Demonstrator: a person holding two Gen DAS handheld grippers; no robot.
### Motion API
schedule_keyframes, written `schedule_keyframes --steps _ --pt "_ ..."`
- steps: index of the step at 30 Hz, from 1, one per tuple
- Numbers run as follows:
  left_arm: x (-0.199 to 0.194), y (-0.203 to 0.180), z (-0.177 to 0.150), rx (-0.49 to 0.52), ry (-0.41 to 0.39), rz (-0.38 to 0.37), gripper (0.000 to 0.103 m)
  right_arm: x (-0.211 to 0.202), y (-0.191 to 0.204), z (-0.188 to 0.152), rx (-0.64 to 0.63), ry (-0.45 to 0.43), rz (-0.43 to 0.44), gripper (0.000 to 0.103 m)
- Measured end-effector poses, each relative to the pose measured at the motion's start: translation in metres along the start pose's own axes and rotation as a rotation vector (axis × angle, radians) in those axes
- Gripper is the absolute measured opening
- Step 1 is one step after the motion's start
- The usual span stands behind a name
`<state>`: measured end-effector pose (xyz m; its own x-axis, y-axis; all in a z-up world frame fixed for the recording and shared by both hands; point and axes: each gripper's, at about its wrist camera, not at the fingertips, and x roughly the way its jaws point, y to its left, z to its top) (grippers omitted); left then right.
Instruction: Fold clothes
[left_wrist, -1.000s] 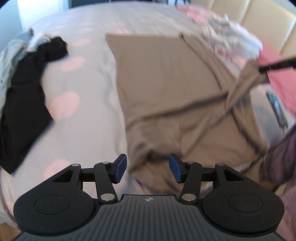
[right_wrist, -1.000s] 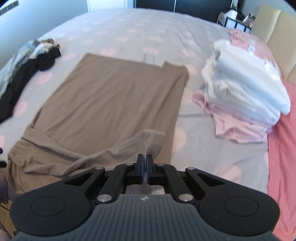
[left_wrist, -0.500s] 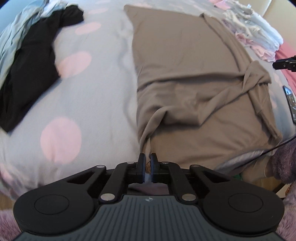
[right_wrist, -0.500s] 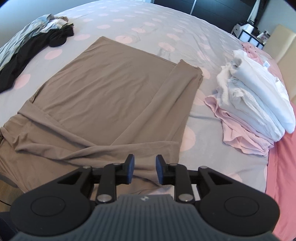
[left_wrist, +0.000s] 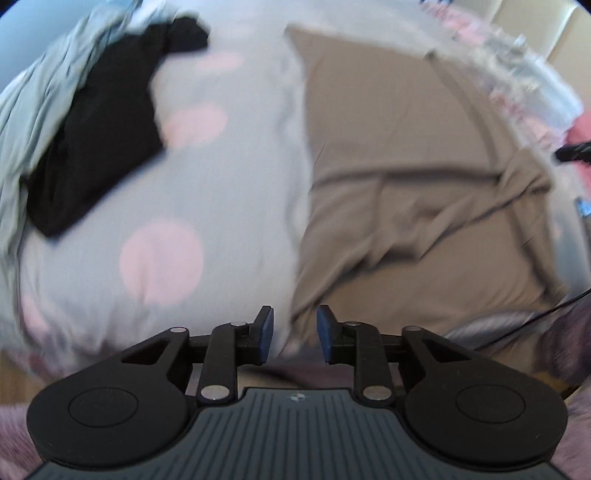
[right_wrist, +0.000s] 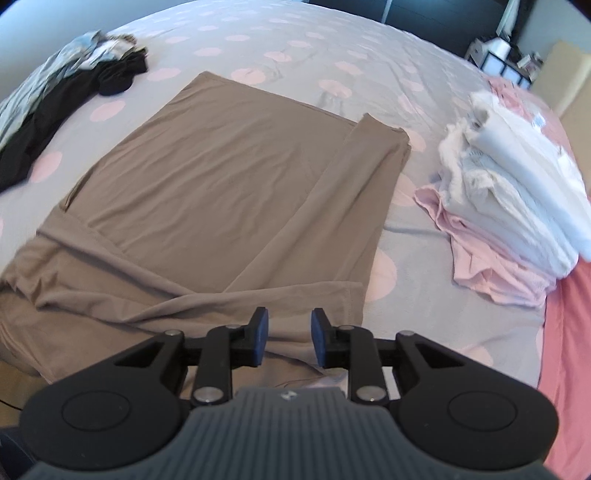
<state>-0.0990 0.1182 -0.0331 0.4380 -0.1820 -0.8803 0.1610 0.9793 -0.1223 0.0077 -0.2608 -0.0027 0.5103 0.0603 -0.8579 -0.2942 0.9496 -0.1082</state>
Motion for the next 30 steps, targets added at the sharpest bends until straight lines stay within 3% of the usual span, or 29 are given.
schedule_keyframes --steps 4,7,10,14,17,19,20,30 --pt "-0.003 -0.007 0.033 0.075 -0.041 -0.055 0.035 0.006 -0.012 0.009 0.054 0.01 0.056 0.028" --pt "0.006 -0.015 0.056 0.157 -0.028 -0.087 0.039 0.018 -0.005 0.017 0.011 0.035 0.096 0.028" --pt "0.025 -0.029 0.075 0.232 -0.021 -0.073 0.039 0.036 0.0 0.026 0.041 0.073 0.122 0.029" --pt "0.04 -0.036 0.085 0.244 -0.035 -0.069 0.039 0.06 0.002 0.032 0.173 0.125 0.173 0.035" --pt "0.052 -0.036 0.089 0.217 -0.038 -0.096 0.039 0.072 0.011 0.031 0.18 0.164 0.178 0.035" --pt "0.058 -0.037 0.093 0.211 -0.031 -0.103 0.039 0.078 0.014 0.03 0.172 0.186 0.161 0.027" --pt "0.06 -0.038 0.094 0.21 -0.031 -0.104 0.039 0.08 0.014 0.028 0.177 0.189 0.167 0.0" --pt "0.07 -0.031 0.099 0.218 -0.035 -0.096 0.039 0.027 0.008 -0.016 0.187 0.099 0.161 0.002"
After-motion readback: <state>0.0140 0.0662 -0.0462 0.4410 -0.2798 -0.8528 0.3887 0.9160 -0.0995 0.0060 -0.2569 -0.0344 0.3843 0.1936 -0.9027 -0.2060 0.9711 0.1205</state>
